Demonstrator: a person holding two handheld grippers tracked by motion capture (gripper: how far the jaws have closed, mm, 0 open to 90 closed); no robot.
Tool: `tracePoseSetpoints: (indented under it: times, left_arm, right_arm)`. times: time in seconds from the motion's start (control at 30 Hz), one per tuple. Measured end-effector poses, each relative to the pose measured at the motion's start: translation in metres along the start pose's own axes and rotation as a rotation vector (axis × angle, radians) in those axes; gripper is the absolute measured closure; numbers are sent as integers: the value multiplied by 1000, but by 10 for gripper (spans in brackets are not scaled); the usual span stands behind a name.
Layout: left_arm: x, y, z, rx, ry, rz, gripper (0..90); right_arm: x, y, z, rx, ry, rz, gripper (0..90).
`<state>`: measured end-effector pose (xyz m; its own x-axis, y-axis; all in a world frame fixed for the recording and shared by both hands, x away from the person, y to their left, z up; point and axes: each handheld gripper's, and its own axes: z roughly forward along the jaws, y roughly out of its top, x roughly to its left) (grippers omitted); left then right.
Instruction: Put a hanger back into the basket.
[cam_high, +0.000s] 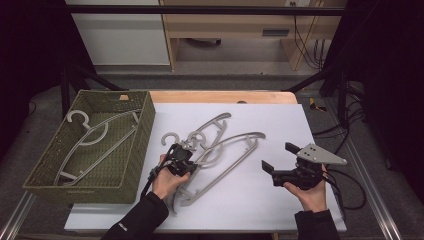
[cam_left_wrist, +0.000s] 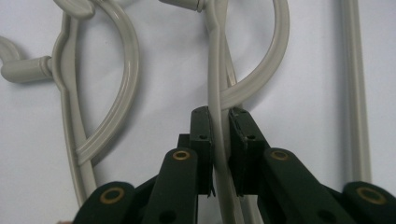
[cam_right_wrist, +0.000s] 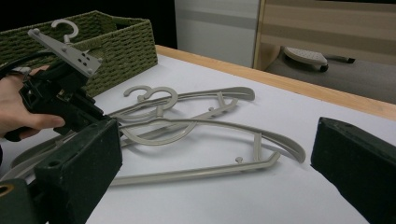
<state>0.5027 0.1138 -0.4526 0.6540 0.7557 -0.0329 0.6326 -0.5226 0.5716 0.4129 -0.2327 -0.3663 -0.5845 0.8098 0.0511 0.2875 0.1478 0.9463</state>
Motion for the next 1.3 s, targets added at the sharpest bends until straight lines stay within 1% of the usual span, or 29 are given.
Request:
tracePoseSetpoints:
  times: [0.03, 0.07, 0.1, 0.13, 0.2, 0.27, 0.3, 0.4, 0.43, 0.5, 0.53, 0.57, 0.6, 0.63, 0.73, 0.77, 0.87, 0.97, 1.0, 1.07, 1.1, 1.13, 1.17, 1.2, 1.23, 1.3]
  left_arm:
    - [0, 0, 1, 0, 4, -3, 800]
    - [1, 0, 1, 8, 7, 4, 796]
    - [0, -1, 2, 4, 14, -1, 791]
    - [1, 0, 2, 13, 13, 6, 784]
    - [2, 0, 0, 14, 13, 9, 748]
    - [3, 1, -3, -11, 9, -1, 705]
    - [4, 3, -5, -21, 14, 1, 684]
    - [6, 11, -12, -52, 5, 6, 629]
    - [5, 14, -14, -62, 4, 13, 611]
    - [5, 21, -15, -61, -4, 27, 579]
    - [5, 24, -14, -64, -10, 32, 578]
    - [5, 26, -12, -63, -19, 47, 569]
    - [5, 28, -9, -54, -23, 47, 564]
    - [5, 30, -6, -48, -23, 46, 566]
    - [5, 35, 3, -17, -28, 63, 567]
    - [6, 37, 6, -11, -24, 64, 571]
    - [8, 39, 13, 17, -28, 58, 606]
    - [9, 40, 17, 27, -28, 53, 649]
    - [11, 41, 20, 49, -33, 58, 661]
    - [12, 41, 21, 51, -36, 52, 677]
    - [13, 41, 22, 53, -43, 50, 683]
    - [13, 41, 25, 64, -68, 42, 686]
    - [13, 41, 25, 64, -68, 42, 691]
    - [12, 41, 29, 94, -82, 53, 695]
    - [11, 41, 29, 96, -97, 46, 697]
    - [10, 41, 29, 98, -106, 48, 779]
  right_arm:
    - [0, 0, 0, 0, 0, 0, 24]
    - [0, 0, 0, 0, 0, 0, 24]
    - [0, 0, 0, 0, 1, -2, 24]
    - [0, 0, 0, 0, 1, -2, 24]
    - [0, 0, -1, 0, 0, -2, 24]
    - [-1, 0, -1, -2, -2, -1, 24]
    - [0, 0, -1, -3, 0, 1, 24]
    - [0, 0, 0, 1, 0, -2, 24]
    - [0, 0, 0, 1, 0, -2, 24]
    - [0, 0, 0, 1, -1, 0, 24]
    - [0, 0, 0, 1, -1, 0, 24]
    - [0, 0, 0, 1, -1, 0, 24]
    - [0, 0, 0, 0, 1, -3, 24]
    - [0, 0, 0, -1, 0, 0, 24]
    - [-1, 0, 0, -2, 0, -1, 24]
    - [-1, 0, -1, 0, -1, -2, 24]
    - [-1, 0, -1, -1, 0, -2, 24]
    - [-1, 0, -1, -1, 1, -1, 24]
    - [-1, 0, -1, -1, 1, -2, 24]
    - [-1, 0, -1, 0, 2, -4, 24]
    - [-1, 0, -1, 1, 2, -3, 24]
    - [-1, 0, -1, 1, 2, -4, 24]
    - [-1, 0, -1, 1, 2, -4, 24]
    - [-1, 0, -1, 1, 2, -3, 24]
    - [-1, 0, -1, 1, 2, -4, 24]
    - [-1, 0, -1, 1, 4, -12, 24]
